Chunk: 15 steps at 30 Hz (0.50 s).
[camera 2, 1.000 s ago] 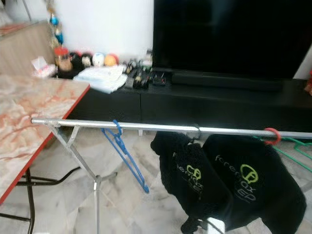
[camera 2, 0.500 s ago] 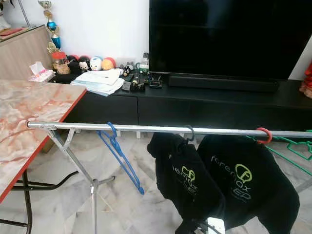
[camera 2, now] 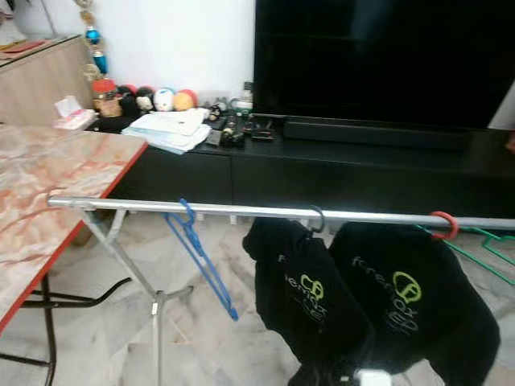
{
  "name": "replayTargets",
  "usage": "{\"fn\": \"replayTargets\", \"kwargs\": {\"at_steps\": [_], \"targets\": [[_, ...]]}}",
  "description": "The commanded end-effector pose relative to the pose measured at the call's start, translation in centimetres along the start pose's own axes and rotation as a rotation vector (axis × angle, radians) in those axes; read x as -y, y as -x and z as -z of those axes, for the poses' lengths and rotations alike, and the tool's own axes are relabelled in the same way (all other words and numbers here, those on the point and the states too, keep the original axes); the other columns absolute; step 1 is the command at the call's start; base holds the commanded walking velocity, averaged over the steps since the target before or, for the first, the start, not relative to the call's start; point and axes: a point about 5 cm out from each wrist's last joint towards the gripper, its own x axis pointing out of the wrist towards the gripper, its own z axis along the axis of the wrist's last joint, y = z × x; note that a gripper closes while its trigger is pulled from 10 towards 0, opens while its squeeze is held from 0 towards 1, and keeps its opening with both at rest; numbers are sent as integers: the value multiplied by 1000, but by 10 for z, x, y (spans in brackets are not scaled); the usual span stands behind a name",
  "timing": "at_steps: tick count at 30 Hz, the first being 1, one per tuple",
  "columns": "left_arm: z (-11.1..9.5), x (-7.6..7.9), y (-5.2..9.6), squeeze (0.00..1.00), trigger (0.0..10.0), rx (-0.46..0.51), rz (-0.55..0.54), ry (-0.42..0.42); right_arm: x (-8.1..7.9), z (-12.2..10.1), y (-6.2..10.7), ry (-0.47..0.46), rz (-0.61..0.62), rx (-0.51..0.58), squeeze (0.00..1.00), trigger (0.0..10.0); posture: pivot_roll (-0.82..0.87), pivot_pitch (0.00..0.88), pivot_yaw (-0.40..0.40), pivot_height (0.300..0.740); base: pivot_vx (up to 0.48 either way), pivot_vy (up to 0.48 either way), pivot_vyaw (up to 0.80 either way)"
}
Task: Hang hanger
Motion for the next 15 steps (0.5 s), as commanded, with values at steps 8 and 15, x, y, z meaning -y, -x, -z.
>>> {"fn": "replayTargets", "kwargs": {"at_steps": [8,15], "targets": [[6,26,-2,0,10000,-34,23,10,-16,-51,-21,27,-89,160,0,10000,24,0,10,740,0,0,0],[12,45,-1,0,10000,-53,44,15,-9,-78,-73,121,-59,92,0,10000,36,0,9,740,0,0,0]]}}
